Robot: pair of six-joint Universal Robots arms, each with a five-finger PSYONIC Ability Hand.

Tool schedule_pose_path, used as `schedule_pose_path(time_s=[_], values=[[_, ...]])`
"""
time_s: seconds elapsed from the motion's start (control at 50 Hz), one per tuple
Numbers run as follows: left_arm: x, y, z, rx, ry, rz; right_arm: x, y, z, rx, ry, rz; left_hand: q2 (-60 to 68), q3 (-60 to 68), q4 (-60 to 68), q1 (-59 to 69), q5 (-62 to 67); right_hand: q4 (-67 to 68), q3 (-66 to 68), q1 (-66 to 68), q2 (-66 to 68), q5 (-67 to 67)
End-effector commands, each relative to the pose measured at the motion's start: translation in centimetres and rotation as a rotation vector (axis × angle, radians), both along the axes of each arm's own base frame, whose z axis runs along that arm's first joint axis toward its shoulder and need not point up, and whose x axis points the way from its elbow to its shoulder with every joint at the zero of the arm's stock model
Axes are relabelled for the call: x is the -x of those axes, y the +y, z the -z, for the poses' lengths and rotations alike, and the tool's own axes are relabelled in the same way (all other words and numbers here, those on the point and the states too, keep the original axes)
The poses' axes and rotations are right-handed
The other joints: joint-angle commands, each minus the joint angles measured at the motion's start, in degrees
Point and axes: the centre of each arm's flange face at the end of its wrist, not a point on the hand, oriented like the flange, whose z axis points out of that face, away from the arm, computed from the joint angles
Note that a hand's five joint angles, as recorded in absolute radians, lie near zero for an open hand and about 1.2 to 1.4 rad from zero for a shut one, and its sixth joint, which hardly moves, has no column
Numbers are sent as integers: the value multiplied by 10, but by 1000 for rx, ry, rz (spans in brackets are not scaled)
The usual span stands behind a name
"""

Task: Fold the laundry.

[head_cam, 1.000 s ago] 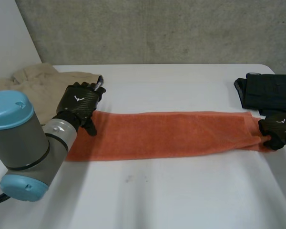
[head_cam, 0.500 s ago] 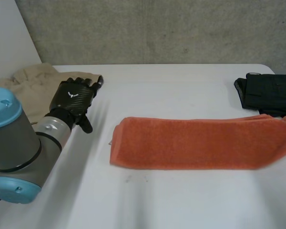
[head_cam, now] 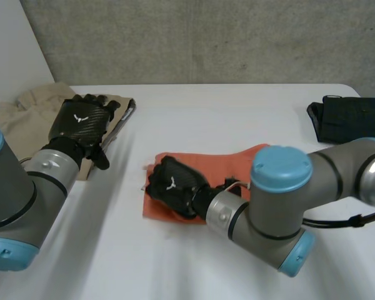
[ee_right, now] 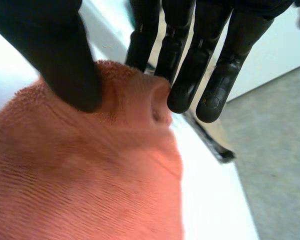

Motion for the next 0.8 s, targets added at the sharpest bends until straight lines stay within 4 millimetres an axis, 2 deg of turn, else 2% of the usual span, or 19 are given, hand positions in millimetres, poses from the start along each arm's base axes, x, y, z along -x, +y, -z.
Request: schedule_pose_path(time_s=[0.02, 0.1, 0.12, 0.18, 0.2, 0.24, 0.28, 0.34, 0.36, 0.42, 0.48, 0.5, 0.56, 0.62, 0.64, 0.7, 0.74, 0.78, 0.8], values=[[6, -2, -6, 26, 12, 18, 8, -13, -9, -66, -44, 88, -17, -20, -17, -14, -28, -571, -570, -456, -561, -560], [21, 2, -14, 55, 25, 63, 34, -43, -42, -190, -182, 275, -17, -20, -17, -14, -28, -571, -570, -456, -561, -560], [32, 6, -13, 55, 26, 95, 46, -50, -56, -257, -248, 346, -17, -19, -17, -13, -27, -571, -570, -456, -561, -560], [47, 13, -13, 58, 29, 141, 66, -60, -69, -354, -342, 442, -13, -16, -13, -10, -24, -571, -570, -456, -561, -560], [57, 17, -10, 55, 29, 170, 81, -67, -72, -411, -385, 506, -13, -16, -13, -10, -24, -571, -570, -456, -561, -560], [68, 21, -5, 45, 25, 202, 98, -74, -71, -455, -406, 571, -13, -16, -13, -10, -24, -571, -570, -456, -561, -560], [83, 26, 5, 31, 16, 240, 125, -80, -66, -491, -387, 654, -12, -14, -12, -8, -22, -571, -570, -456, -561, -560], [96, 26, 17, 13, 3, 262, 145, -82, -57, -497, -343, 717, -12, -14, -12, -8, -22, -571, -570, -456, -561, -560], [103, 26, 28, -4, -12, 272, 155, -82, -46, -489, -296, 749, -12, -14, -12, -8, -22, -571, -570, -456, -561, -560], [109, 22, 43, -30, -32, 272, 168, -80, -26, -469, -195, 782, -12, -14, -12, -8, -22, -571, -570, -456, -561, -560], [109, 17, 51, -41, -44, 236, 174, -79, -2, -472, -101, 803, -12, -14, -12, -8, -22, -551, -549, -435, -540, -540], [108, 16, 52, -45, -48, 218, 177, -79, 10, -475, -49, 804, -12, -14, -12, -8, -22, -479, -477, -364, -468, -468], [104, 16, 54, -53, -51, 197, 180, -81, 23, -480, 2, 803, -13, -16, -13, -10, -24, -364, -363, -249, -353, -353], [100, 19, 55, -68, -58, 191, 180, -84, 29, -458, 38, 803, -13, -16, -13, -10, -24, -15, -14, 100, -5, -4], [99, 21, 54, -68, -59, 190, 180, -87, 27, -443, 29, 808, -13, -16, -13, -10, -24, 127, 128, 242, 138, 138], [90, 26, 38, -48, -45, 179, 182, -97, 21, -389, 4, 836, -15, -17, -15, -12, -26, 129, 130, 244, 139, 140], [81, 28, 30, -43, -35, 168, 179, -106, 6, -299, -45, 849, -17, -19, -17, -13, -27, 129, 130, 244, 139, 140], [75, 29, 27, -43, -35, 155, 174, -108, -13, -223, -88, 837, -17, -20, -17, -14, -28, 129, 130, 244, 139, 140], [72, 29, 25, -41, -33, 149, 162, -105, -37, -150, -142, 801, -17, -20, -17, -14, -28, 129, 130, 244, 139, 140]])
